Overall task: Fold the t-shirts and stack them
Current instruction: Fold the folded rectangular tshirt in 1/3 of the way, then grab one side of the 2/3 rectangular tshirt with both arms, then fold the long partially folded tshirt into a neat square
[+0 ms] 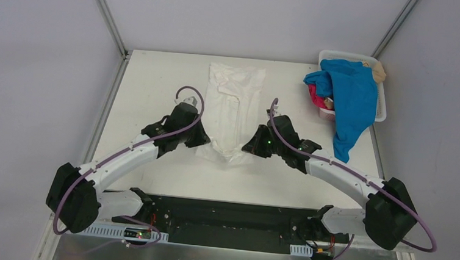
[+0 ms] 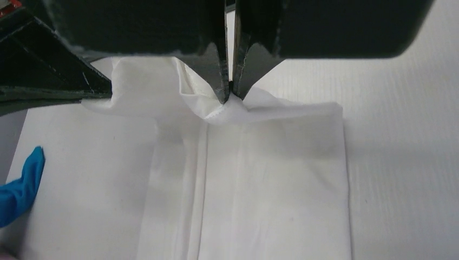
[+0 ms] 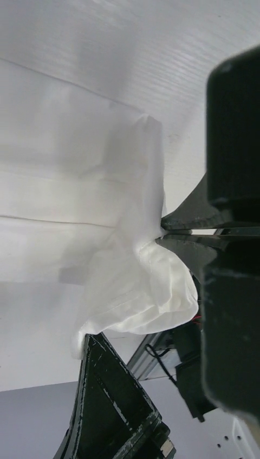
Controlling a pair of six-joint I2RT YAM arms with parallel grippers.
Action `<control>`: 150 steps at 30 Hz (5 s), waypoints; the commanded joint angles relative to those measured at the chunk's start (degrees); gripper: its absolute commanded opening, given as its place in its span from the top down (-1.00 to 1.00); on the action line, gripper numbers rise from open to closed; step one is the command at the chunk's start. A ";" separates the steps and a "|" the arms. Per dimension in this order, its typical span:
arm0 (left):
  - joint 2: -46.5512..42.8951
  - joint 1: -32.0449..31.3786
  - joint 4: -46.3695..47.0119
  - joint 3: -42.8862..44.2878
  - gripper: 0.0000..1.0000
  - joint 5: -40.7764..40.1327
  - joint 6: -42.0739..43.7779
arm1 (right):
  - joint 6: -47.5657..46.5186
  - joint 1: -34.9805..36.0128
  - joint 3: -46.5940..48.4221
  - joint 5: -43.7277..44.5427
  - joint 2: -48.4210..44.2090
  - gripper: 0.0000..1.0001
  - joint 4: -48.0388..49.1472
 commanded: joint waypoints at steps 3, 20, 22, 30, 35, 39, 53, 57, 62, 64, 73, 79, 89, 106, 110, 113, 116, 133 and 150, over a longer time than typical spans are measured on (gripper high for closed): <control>12.28 7.02 3.07 11.94 1.00 -3.78 4.29 | -5.03 -5.08 9.36 2.40 7.66 1.00 2.61; 35.24 15.68 4.61 34.45 1.00 -0.07 11.46 | -8.95 -16.08 29.65 -0.90 28.86 1.00 4.88; 36.83 16.07 4.62 36.08 1.00 0.87 12.23 | -9.05 -16.86 31.12 -1.29 30.47 1.00 4.88; 43.31 17.76 4.63 40.34 1.00 4.40 12.89 | -8.38 -18.92 34.29 -3.23 35.71 1.00 5.09; 47.88 18.71 4.60 43.91 1.00 7.13 13.84 | -7.80 -19.25 35.14 -1.80 37.50 1.00 5.06; 50.74 19.22 4.60 45.96 1.00 8.32 13.47 | -7.58 -19.22 35.30 0.92 38.15 1.00 5.06; 52.84 21.29 3.55 49.22 -0.44 12.17 14.88 | -5.68 -19.66 40.46 6.51 41.67 -0.06 3.78; 47.88 21.31 2.93 45.67 -0.98 10.48 15.86 | -6.29 -19.69 38.23 10.20 37.42 -0.77 4.04; 40.44 21.31 2.67 36.67 -0.98 9.27 14.70 | -6.60 -19.34 31.55 4.13 31.72 -0.99 5.04; 36.95 21.31 2.67 32.11 -0.98 9.48 13.82 | -6.18 -19.04 28.65 1.24 29.61 -0.99 5.06; 27.15 20.97 2.34 14.80 -0.96 12.60 9.93 | 0.45 -18.24 14.68 -5.68 22.48 -0.97 3.19; 30.34 20.67 2.69 12.18 -0.54 15.37 7.86 | 4.23 -17.77 10.82 -9.07 24.24 -0.82 3.54; 31.93 20.10 2.87 9.18 -0.07 15.75 7.52 | 6.00 -17.11 7.03 -8.75 24.26 -0.57 4.33; 36.68 19.74 3.96 11.47 1.00 13.11 7.78 | 7.59 -16.31 6.45 -8.50 27.38 0.19 7.67; 33.90 19.44 5.89 9.11 1.00 11.62 8.24 | 7.52 -16.05 6.11 -7.41 26.65 1.00 8.28; 29.43 18.24 7.24 6.46 1.00 11.10 8.77 | 6.15 -15.88 6.26 -10.58 24.90 1.00 6.91; 23.50 16.35 7.34 2.97 1.00 8.39 9.14 | 4.00 -15.15 6.00 -14.81 21.82 1.00 3.08; -30.12 12.44 -7.82 -10.55 1.00 8.35 3.71 | 3.62 -10.41 0.19 -38.07 -7.63 1.00 -14.60; -15.87 12.39 -1.22 4.29 1.00 0.50 8.29 | 4.28 -18.37 3.81 -34.54 -7.44 1.00 -15.11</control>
